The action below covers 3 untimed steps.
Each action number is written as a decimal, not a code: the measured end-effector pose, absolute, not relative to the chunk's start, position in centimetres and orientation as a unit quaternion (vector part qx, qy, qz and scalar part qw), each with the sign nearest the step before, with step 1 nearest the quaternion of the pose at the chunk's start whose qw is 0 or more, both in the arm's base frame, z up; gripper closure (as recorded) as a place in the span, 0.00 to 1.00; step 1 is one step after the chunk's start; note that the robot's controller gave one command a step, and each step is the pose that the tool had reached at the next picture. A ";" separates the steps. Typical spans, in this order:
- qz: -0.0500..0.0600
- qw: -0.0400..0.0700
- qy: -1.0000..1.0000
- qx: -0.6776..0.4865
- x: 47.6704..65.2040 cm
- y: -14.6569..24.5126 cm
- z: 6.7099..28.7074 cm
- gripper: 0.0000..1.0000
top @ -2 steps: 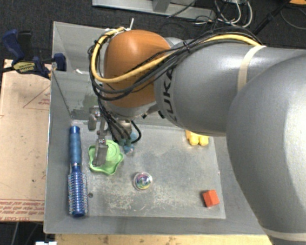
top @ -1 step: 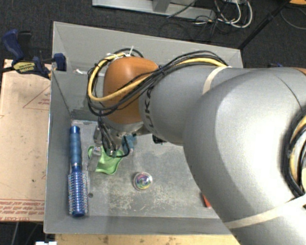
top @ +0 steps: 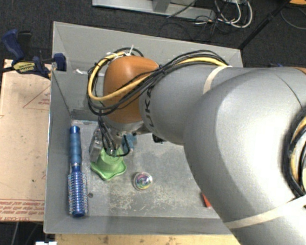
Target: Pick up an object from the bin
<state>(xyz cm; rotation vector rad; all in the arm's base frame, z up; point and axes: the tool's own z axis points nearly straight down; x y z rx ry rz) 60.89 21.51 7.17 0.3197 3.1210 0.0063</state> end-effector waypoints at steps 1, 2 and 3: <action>0.002 0.002 0.995 0.102 60.9 21.5 7.1 0.00; -0.001 -0.001 0.986 0.167 55.0 14.9 7.5 0.00; 0.002 0.001 0.986 0.166 55.2 15.1 7.7 1.00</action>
Offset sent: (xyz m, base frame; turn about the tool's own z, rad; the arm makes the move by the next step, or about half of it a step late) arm 0.0000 0.0000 0.0000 0.0000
